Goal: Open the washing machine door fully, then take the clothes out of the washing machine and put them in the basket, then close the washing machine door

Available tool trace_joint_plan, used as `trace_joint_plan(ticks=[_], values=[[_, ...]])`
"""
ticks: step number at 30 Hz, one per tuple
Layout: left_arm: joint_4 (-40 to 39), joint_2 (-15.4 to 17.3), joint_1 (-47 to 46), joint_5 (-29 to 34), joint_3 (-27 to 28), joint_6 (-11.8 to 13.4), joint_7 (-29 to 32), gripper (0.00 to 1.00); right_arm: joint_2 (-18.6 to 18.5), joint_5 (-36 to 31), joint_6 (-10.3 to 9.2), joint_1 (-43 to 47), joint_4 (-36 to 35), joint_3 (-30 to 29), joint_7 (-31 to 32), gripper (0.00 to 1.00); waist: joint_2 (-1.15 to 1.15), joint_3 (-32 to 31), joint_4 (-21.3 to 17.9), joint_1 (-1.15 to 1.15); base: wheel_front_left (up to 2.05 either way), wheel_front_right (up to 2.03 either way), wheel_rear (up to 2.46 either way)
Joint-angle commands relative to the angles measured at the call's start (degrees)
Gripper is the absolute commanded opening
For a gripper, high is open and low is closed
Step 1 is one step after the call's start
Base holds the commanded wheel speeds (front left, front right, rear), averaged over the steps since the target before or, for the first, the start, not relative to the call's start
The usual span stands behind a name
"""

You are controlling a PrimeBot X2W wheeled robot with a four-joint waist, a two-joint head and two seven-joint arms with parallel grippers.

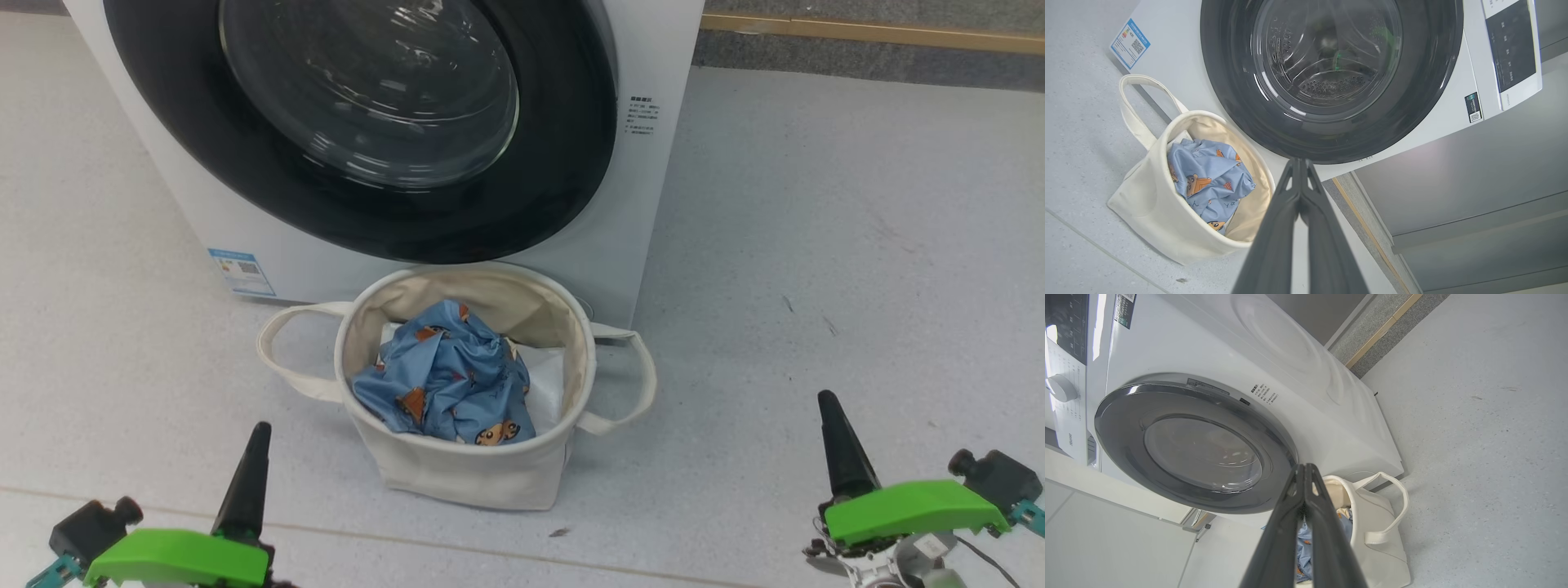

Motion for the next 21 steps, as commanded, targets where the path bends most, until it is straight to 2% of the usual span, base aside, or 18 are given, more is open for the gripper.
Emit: trace_joint_plan(ticks=[1,21], values=[[-1.5,0.2,-1.3,-1.4,2.5,-0.2,0.6,0.00,-0.7,2.2,0.09,-1.6,-1.5,-0.1,0.5,0.00,0.00,-0.1,0.0,0.00,0.00,0.00,0.00],[-0.8,-3.2,-0.9,-7.7,6.6,-0.3,3.7,0.00,-0.8,13.8,0.12,-1.4,-1.2,-2.0,3.2,0.00,0.00,-0.9,0.0,0.00,0.00,0.00,0.00]])
